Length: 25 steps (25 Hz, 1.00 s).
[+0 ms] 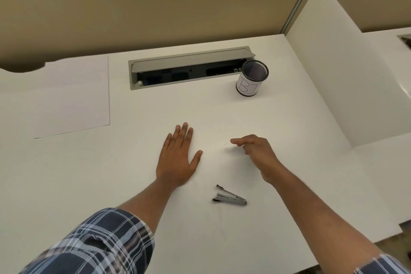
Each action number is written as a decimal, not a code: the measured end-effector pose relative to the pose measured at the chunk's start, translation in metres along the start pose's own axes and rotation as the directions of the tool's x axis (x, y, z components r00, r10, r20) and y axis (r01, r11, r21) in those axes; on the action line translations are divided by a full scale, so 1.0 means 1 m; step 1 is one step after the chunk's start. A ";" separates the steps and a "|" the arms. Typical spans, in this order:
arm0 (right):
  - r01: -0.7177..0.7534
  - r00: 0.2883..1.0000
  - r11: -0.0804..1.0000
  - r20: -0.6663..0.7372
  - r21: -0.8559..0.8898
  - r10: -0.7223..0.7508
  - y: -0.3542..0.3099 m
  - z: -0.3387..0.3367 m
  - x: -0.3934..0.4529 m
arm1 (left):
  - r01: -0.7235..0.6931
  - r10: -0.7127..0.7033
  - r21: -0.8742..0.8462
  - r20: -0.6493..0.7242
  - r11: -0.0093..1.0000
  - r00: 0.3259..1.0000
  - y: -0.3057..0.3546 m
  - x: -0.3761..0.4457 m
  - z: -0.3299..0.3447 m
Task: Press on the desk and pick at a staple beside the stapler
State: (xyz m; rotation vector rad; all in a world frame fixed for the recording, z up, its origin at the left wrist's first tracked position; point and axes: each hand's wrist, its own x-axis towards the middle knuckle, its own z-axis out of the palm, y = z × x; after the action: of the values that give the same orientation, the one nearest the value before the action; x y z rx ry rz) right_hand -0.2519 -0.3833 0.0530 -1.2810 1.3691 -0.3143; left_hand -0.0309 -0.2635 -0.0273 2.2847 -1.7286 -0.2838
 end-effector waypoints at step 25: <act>0.385 0.794 0.304 0.146 -0.871 -0.590 0.021 0.033 0.041 | 0.007 -0.007 -0.004 0.008 1.000 1.000 0.001 0.001 -0.001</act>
State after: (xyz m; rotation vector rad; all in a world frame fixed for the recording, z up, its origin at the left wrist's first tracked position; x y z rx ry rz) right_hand -0.2231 -0.3922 0.0050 -2.6724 1.2776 -0.1302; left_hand -0.0310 -0.2645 -0.0265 2.2899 -1.7224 -0.2981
